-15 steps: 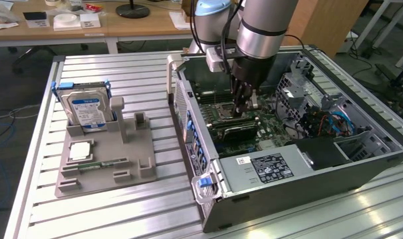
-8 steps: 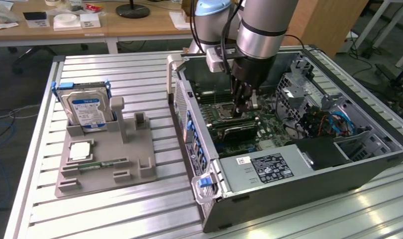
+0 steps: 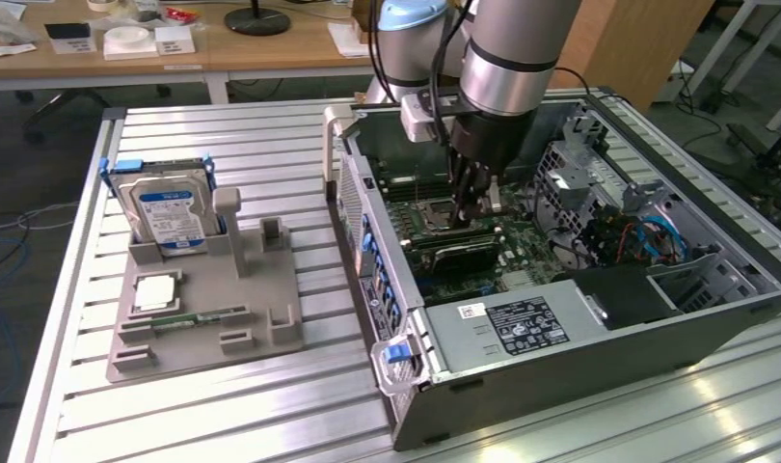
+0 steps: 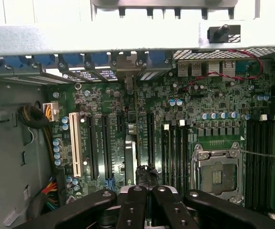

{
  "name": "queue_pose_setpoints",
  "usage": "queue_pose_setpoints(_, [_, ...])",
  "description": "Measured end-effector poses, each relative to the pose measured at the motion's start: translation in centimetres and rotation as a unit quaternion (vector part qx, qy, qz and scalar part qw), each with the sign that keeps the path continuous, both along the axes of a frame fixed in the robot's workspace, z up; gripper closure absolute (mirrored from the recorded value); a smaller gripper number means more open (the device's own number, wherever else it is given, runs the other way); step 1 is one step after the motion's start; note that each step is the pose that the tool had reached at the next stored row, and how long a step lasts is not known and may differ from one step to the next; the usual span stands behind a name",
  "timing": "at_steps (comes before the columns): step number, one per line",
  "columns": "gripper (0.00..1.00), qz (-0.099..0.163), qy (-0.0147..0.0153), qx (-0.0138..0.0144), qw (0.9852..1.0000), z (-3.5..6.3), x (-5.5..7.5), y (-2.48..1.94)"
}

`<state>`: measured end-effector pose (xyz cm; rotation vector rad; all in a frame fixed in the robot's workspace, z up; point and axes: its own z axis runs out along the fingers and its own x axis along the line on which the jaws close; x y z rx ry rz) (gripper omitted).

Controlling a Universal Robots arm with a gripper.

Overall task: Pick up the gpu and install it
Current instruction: 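Press down on the gpu until it lock into place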

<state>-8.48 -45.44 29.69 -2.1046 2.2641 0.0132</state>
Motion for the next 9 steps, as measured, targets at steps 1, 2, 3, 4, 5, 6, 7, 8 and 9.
queue_pose_setpoints(1, [0.89,0.0,0.0,0.0,1.0,-0.03,0.0,0.0])
queue_pose_setpoints(2, [0.89,0.0,-0.0001,0.0001,1.0,-0.09,0.0,0.0])
queue_pose_setpoints(3, [0.89,0.0,0.0,0.0,1.0,-0.16,0.0,0.0])
queue_pose_setpoints(4, [0.89,0.0,0.0,0.0,1.0,-0.23,0.0,0.0])
queue_pose_setpoints(5, [0.89,0.0,0.0,0.0,1.0,-0.29,0.0,0.0])
queue_pose_setpoints(6, [0.89,0.0,0.0,0.0,1.0,-0.29,0.0,0.0])
queue_pose_setpoints(7, [0.89,0.0,0.0,-0.0001,1.0,-0.29,0.0,-0.01])
queue_pose_setpoints(8, [0.89,0.0,0.0,-0.0001,1.0,-0.29,0.0,0.0])
queue_pose_setpoints(9, [0.89,0.0,0.0,0.0,1.0,-0.29,0.0,0.0])
